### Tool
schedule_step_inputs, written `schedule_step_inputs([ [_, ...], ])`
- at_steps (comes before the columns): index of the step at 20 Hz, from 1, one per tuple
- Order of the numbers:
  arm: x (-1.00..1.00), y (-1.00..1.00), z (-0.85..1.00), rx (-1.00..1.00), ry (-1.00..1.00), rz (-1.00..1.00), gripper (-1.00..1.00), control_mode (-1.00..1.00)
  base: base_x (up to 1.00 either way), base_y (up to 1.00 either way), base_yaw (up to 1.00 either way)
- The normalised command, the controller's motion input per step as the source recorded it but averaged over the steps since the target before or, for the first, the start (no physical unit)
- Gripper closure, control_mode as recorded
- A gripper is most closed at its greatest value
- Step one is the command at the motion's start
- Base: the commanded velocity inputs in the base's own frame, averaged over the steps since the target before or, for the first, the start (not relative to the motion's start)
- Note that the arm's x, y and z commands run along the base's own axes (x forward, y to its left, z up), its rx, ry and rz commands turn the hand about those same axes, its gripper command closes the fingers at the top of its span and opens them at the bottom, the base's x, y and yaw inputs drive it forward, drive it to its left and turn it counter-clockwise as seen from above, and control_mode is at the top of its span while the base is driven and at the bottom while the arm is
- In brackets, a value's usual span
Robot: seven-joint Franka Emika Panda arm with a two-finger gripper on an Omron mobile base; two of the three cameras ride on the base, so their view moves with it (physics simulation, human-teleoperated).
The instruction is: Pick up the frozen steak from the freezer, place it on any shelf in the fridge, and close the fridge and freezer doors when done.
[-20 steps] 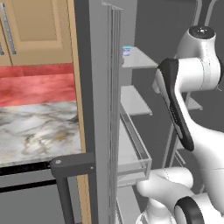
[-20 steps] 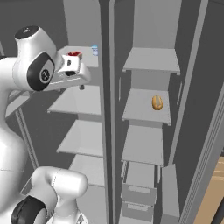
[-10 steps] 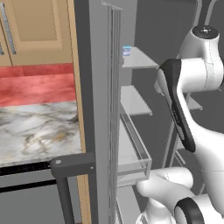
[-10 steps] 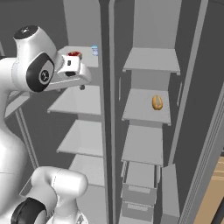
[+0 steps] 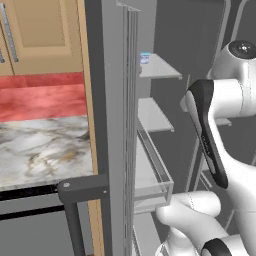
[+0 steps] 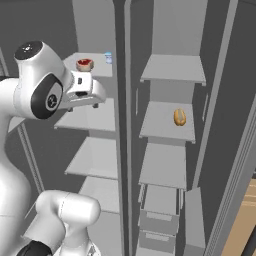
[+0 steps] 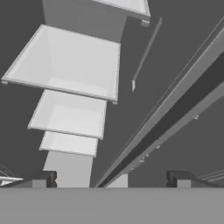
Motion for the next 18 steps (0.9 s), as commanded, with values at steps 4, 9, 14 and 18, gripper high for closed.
schedule_step_inputs([
  [4, -0.48, -0.23, 0.00, 0.07, 0.00, 0.00, -1.00, -1.00, 0.00, 0.00, 0.00],
  [9, 0.00, 0.00, 0.00, 0.00, 0.00, 0.00, -1.00, 1.00, -0.70, -0.28, 0.00],
  [14, 0.00, 0.00, 0.00, 0.00, 0.00, 0.00, -1.00, 1.00, -0.68, -0.17, 0.00],
  [18, 0.00, 0.00, 0.00, 0.00, 0.00, 0.00, -1.00, 1.00, -0.61, -0.06, 0.00],
])
